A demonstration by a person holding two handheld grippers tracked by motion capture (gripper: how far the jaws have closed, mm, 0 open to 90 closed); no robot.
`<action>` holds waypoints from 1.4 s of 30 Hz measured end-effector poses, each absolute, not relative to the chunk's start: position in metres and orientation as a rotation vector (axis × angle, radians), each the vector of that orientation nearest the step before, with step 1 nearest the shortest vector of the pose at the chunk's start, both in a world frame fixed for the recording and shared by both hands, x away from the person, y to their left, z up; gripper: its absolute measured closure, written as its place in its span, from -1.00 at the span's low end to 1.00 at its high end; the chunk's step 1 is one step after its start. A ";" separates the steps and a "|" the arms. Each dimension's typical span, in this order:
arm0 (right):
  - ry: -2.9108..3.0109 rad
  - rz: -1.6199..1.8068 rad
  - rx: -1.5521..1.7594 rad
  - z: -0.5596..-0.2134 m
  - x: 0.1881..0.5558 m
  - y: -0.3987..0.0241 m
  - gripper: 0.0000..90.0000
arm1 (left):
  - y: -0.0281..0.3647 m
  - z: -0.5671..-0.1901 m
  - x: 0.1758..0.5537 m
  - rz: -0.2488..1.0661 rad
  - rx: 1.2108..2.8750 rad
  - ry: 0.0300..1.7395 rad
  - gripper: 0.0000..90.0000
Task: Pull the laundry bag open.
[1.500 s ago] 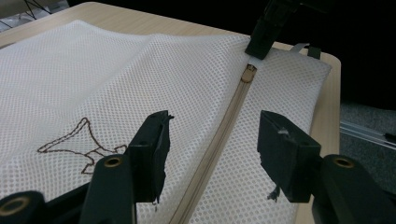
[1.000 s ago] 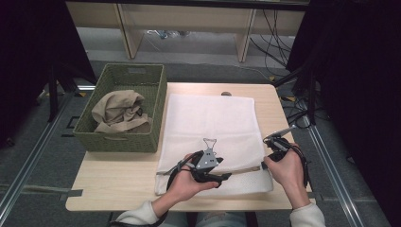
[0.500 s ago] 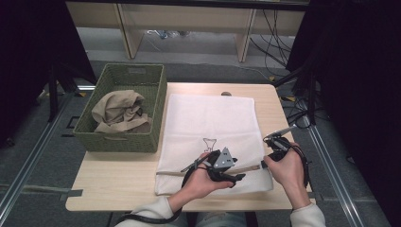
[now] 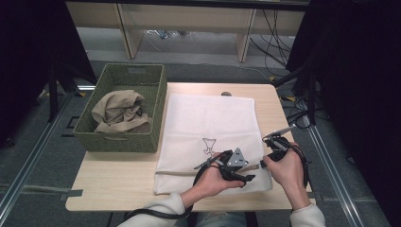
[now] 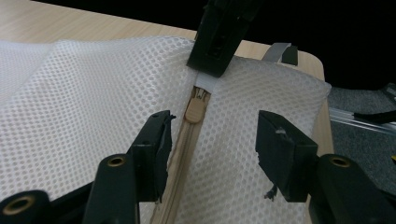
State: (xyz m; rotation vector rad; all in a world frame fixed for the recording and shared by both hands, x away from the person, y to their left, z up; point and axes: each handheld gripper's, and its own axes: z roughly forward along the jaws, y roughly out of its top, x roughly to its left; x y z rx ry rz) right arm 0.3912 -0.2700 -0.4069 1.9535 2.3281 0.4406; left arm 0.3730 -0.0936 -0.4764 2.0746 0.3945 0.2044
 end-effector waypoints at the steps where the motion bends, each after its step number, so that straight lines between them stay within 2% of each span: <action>1: 2.331 0.443 1.944 -0.407 0.391 -0.270 0.88 | -0.095 -0.477 0.374 0.216 2.081 0.394 0.01; 22: 2.332 0.442 1.944 -0.408 0.391 -0.268 0.88 | -0.115 -0.480 0.380 0.115 2.082 0.403 0.12; 28: 2.332 0.446 1.949 -0.408 0.391 -0.269 0.87 | -0.114 -0.479 0.378 0.092 2.085 0.472 0.32; 31: 2.333 0.447 1.946 -0.408 0.391 -0.268 0.87 | -0.113 -0.479 0.378 0.085 2.092 0.484 0.35; 32: 2.334 0.445 1.941 -0.408 0.391 -0.268 0.87 | -0.114 -0.480 0.378 0.026 2.077 0.493 0.36; 34: 2.334 0.446 1.941 -0.409 0.391 -0.268 0.87 | -0.113 -0.480 0.382 0.010 2.077 0.492 0.41; 42: 2.340 0.449 1.946 -0.408 0.391 -0.268 0.87 | -0.114 -0.481 0.385 0.038 2.084 0.535 0.73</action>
